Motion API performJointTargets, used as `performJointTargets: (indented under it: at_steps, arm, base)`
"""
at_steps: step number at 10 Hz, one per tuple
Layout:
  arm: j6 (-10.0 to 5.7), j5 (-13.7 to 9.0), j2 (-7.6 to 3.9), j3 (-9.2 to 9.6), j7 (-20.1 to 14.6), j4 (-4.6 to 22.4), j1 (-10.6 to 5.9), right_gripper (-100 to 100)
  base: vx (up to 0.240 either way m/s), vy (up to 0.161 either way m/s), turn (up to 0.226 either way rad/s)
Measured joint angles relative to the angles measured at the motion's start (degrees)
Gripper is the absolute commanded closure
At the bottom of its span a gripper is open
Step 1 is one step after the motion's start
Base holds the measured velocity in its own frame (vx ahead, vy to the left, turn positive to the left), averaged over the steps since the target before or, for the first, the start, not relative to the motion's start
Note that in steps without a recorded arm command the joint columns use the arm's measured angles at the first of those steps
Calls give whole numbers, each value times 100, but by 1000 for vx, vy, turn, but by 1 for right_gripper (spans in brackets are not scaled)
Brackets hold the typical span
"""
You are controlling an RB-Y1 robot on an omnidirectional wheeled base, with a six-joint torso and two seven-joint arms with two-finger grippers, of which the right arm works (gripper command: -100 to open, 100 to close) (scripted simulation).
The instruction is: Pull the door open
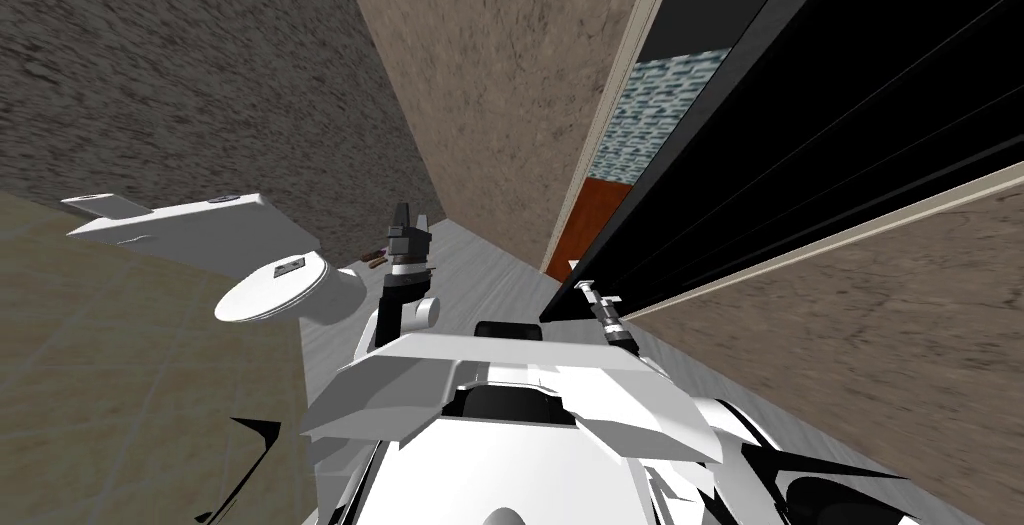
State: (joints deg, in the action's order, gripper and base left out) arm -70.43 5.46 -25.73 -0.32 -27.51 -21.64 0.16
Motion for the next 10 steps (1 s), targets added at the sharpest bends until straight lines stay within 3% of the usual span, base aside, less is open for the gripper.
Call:
performJointTargets:
  at_steps: [1,3,5,6,7,8,9,10]
  arm:
    - [-159,14,-30,7,-20,174,-70,100]
    - [-192,26,-29,19,-36,117,-4,100]
    - [-342,36,-51,10,-45,338,-84,100]
    - [-327,33,-63,-4,-52,184,18,100]
    - [-418,42,-86,-4,-59,359,-47,100]
    - [-351,46,-93,-12,-72,118,127,100]
    - [-436,63,-100,-2,-80,296,69,100]
    - [-450,66,-115,-10,-92,218,145,100]
  base:
    - [-125,-58,69]
    - [-82,-47,104]
    - [-220,-89,202]
    - [-233,-61,187]
    - [-203,-87,155]
    - [-185,-88,170]
    - [-204,-83,194]
    - [-214,-93,194]
